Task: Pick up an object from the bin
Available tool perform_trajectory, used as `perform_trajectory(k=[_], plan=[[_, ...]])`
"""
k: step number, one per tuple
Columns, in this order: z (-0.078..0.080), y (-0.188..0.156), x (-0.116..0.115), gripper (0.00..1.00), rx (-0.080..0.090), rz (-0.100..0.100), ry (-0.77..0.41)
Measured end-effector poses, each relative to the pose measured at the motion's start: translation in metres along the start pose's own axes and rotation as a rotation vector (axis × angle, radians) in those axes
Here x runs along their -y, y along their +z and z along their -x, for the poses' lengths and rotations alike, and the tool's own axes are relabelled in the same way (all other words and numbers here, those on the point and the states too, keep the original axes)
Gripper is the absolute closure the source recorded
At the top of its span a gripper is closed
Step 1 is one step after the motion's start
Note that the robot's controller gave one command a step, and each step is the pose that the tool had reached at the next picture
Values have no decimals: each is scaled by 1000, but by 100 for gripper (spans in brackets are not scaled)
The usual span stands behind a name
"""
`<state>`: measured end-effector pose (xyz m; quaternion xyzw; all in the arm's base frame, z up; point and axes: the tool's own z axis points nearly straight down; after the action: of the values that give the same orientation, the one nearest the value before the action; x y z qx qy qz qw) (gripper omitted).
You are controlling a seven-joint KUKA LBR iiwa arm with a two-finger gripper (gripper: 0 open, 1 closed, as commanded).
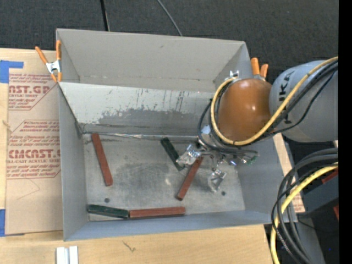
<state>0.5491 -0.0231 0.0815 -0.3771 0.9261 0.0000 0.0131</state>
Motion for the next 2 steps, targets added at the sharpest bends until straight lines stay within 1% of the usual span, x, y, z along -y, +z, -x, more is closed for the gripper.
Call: perform_trajectory(k=[1, 2], plan=[[-3, 4, 2, 100, -2, -3, 30], [-3, 4, 2, 100, -2, -3, 30]])
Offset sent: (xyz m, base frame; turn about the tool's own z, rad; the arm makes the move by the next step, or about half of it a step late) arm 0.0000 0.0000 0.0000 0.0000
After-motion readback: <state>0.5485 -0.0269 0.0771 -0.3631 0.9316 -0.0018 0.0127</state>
